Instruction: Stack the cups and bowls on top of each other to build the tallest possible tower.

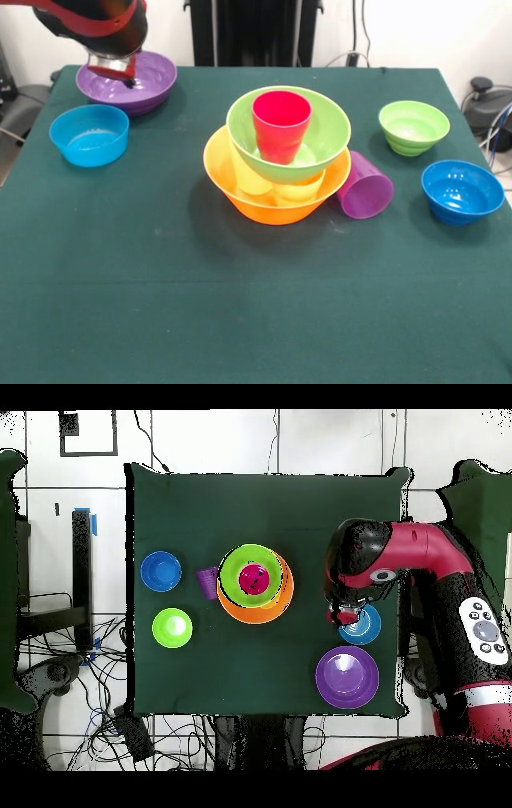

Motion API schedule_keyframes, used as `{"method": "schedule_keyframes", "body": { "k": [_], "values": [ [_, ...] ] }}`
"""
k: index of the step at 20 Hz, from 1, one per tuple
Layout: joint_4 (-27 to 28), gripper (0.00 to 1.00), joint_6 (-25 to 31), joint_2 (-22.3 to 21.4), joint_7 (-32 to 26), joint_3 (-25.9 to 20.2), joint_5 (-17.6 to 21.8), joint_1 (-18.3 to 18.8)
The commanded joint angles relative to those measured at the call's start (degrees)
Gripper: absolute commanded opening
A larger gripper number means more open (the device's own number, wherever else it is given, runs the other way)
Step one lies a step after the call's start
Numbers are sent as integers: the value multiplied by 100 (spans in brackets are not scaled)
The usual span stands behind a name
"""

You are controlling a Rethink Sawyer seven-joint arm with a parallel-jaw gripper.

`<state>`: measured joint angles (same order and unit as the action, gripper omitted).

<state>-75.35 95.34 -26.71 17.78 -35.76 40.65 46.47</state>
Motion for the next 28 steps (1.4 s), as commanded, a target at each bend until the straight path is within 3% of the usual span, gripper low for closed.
{"method": "schedule_keyframes", "body": {
  "k": [1,8,20,21,25,28],
  "values": [
    [-227,0,32,266,-781,-166,-170,38],
    [-343,0,-210,157,-814,-188,-171,133],
    [-456,0,-731,530,-684,-135,8,263],
    [-426,100,-684,551,-677,-139,5,262],
    [-400,100,-694,568,-745,-114,100,268],
    [-648,100,-868,496,-454,-93,15,296]
  ]
}}
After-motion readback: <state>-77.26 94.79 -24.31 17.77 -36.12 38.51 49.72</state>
